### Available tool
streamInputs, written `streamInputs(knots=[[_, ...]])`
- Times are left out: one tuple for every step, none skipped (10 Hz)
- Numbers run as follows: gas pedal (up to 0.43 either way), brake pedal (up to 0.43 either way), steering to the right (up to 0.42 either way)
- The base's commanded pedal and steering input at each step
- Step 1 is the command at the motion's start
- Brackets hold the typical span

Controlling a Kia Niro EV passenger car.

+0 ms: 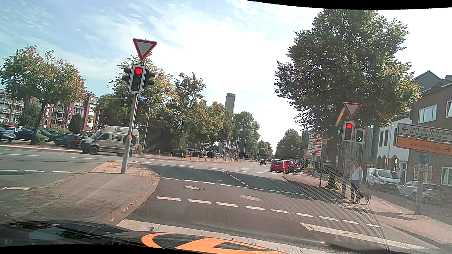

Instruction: Follow the waypoints while adhering to traffic rules and regulations

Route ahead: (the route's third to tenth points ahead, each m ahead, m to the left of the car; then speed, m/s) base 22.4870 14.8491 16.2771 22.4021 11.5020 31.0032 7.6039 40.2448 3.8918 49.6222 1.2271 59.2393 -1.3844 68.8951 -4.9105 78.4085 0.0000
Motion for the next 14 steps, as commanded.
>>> streamInputs(knots=[[0.0, 0.299, -0.013], [0.0, 0.299, -0.013], [0.0, 0.299, -0.012], [0.0, 0.299, -0.013], [0.0, 0.299, -0.013], [0.0, 0.299, -0.012], [0.0, 0.299, -0.013], [0.0, 0.299, -0.013], [0.0, 0.299, -0.013], [0.0, 0.299, -0.012], [0.0, 0.299, -0.012], [0.0, 0.299, -0.013], [0.0, 0.299, -0.012], [0.0, 0.299, -0.012]])
